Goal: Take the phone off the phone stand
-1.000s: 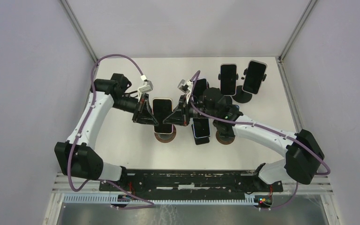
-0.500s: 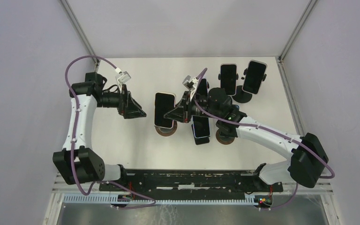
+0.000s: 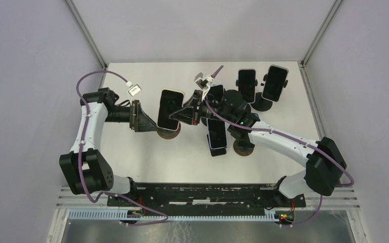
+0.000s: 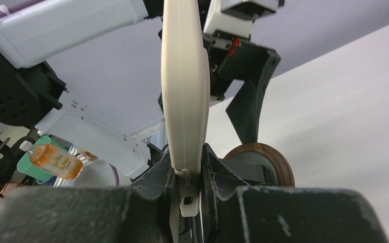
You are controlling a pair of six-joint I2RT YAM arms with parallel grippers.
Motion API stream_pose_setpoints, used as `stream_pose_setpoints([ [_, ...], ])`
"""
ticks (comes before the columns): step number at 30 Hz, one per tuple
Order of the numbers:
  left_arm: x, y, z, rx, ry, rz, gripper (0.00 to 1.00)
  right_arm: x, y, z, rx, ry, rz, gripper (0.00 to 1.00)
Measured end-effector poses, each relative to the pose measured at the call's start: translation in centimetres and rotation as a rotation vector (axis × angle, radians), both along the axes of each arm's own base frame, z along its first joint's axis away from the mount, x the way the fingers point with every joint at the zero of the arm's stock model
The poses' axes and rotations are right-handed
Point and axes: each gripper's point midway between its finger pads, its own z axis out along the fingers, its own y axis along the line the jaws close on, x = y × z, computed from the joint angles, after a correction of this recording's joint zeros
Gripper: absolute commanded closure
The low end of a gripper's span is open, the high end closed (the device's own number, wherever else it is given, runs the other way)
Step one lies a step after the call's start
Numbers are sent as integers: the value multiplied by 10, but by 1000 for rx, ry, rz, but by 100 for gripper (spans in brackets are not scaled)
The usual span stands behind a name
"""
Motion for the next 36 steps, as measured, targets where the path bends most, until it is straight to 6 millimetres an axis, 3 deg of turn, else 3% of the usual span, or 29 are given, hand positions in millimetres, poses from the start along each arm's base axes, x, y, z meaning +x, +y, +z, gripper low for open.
stream_pose_setpoints([
  [6, -6, -3, -6, -19, 22, -12, 44, 5, 18, 19, 50, -19, 19, 100],
  [11, -8, -5, -8, -31, 28, -19, 62, 2, 26, 22, 68, -17, 37, 100],
  [14, -7, -5, -9, -40, 48, -17, 83, 1, 29, 20, 71, -22, 48, 100],
  [17, -5, -5, -6, -83, 92, 3, 97, -3, 29, 20, 72, -46, 75, 88],
  [28, -3, -4, -7, -90, 81, 10, 98, 5, 27, 16, 54, -55, 40, 57],
  [36, -8, -4, -20, -38, 96, -13, 98, 15, 28, 27, 65, -66, -28, 54],
])
